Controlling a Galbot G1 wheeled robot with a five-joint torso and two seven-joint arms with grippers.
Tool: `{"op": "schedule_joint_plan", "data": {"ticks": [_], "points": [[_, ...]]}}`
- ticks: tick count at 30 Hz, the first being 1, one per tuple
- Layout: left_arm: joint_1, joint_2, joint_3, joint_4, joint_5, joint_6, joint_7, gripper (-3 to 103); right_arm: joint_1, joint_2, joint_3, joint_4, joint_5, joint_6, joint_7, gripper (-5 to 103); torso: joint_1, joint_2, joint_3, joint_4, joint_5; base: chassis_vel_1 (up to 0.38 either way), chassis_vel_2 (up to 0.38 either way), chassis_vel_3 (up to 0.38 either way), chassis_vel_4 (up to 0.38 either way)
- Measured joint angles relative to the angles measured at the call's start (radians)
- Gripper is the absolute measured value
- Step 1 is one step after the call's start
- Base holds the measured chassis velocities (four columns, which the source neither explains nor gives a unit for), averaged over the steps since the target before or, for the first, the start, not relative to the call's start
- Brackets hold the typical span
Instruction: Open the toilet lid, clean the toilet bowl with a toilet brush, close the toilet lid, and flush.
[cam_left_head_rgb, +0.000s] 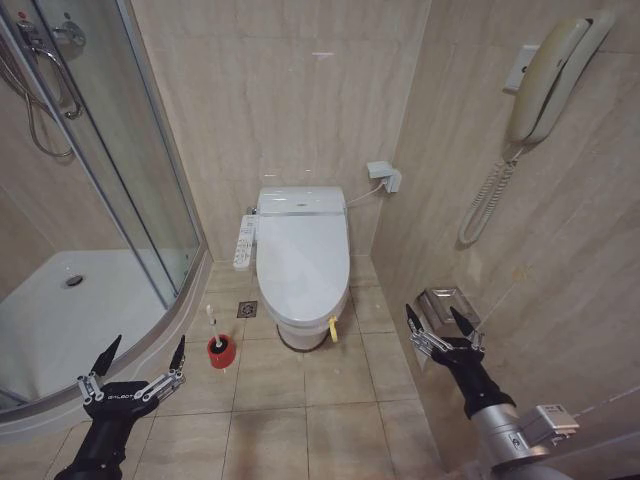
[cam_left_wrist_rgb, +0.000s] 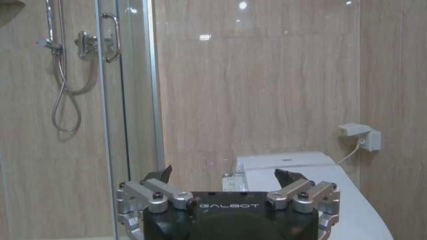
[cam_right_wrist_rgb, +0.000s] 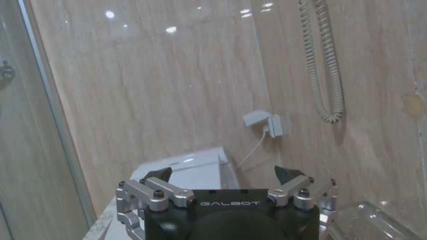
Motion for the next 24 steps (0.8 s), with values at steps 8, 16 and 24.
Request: {"op": "schedule_joint_plan", "data": {"ticks": [8, 16, 24], "points": [[0.000, 0.000, 0.000, 0.000, 0.000, 0.000, 0.000, 100, 0.001, 0.003, 0.001, -0.005, 0.004, 0.016, -0.003, 100, 0.000, 0.000, 0.000, 0.0001, 0.0000, -0.032, 0.029, 0.023, -0.026], [0.000, 0.000, 0.000, 0.000, 0.000, 0.000, 0.000, 100, -0.002, 0.001, -0.010, -0.004, 0.006, 0.026, -0.005, 100, 0.000, 0.000, 0.000, 0.0000, -0.0001, -0.172, 0.160, 0.151, -0.174], [0.000, 0.000, 0.000, 0.000, 0.000, 0.000, 0.000, 100, -0.002, 0.003, -0.014, -0.012, 0.015, 0.048, -0.005, 100, 0.000, 0.000, 0.000, -0.0002, -0.0003, -0.219, 0.212, 0.218, -0.226]]}}
